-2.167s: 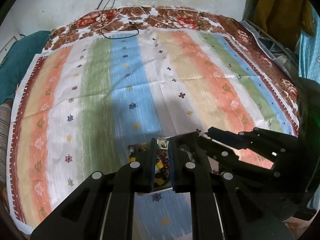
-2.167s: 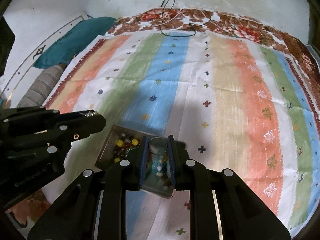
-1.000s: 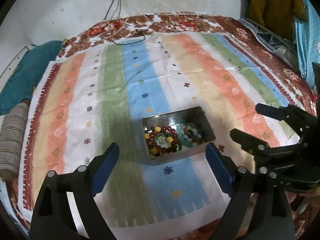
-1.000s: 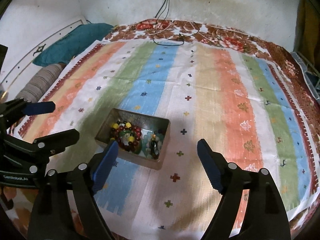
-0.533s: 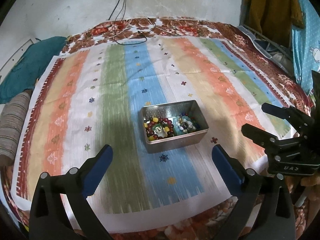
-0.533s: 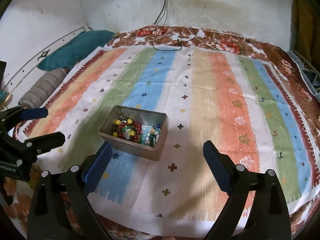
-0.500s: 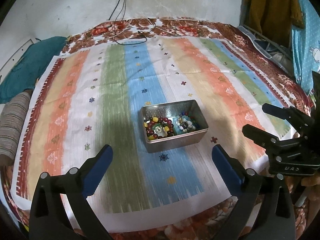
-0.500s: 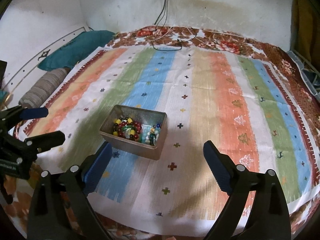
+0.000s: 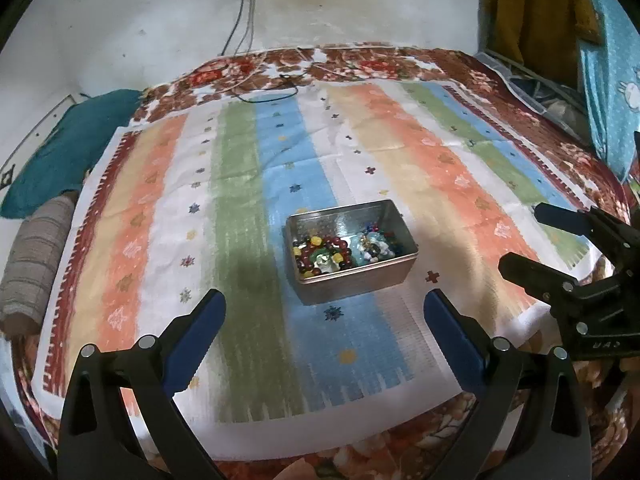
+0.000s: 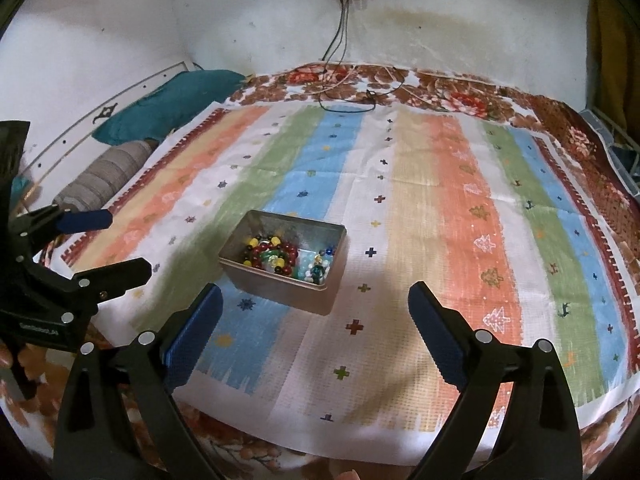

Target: Organize jewelry

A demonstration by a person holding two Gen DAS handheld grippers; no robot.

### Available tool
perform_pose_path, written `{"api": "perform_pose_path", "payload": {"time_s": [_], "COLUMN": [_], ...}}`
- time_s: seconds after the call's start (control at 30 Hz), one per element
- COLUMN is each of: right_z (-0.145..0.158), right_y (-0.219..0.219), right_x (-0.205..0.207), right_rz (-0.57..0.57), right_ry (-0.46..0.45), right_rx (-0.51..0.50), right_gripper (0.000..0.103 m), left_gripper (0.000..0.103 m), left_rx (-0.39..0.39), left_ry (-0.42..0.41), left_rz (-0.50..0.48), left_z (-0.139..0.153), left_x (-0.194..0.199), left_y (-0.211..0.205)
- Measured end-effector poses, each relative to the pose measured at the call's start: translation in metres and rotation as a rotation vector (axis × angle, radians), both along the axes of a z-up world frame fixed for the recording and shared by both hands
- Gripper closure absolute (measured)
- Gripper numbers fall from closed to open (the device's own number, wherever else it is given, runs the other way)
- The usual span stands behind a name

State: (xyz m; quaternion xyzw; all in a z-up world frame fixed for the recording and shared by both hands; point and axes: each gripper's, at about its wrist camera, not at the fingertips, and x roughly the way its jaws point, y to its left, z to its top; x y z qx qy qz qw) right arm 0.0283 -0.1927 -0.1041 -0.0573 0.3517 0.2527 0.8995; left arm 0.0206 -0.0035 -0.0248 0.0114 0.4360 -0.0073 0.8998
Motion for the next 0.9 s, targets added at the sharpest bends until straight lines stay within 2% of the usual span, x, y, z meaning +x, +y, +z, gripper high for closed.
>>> {"api": "perform_pose_path", "payload": {"time_s": [0.27,0.67,0.9], "right_z": [-0.001,-0.001,0.000], "right_y": [0.002,-0.001,-0.004], "right_x": [-0.003,-0.002,-0.004], "right_rz": [0.031,0.022,0.009], "right_ry": [0.012,0.016,0.003], "right_rx": [0.011,0.019,0.025], "right_gripper": [0.008,0.008,0.008], "left_gripper": [0.006,0.006,0.006], "left_rx": [0.018,-0.056,-0.058], "left_ry": [-0.036,-0.047,-0.048], "left_rz": [0.003,-0.010,-0.014], "left_z": [0.005,0.006,0.005], "left_x": [-0.010,-0.012,-0.013], "left_y": [-0.006,0.000,0.000]}}
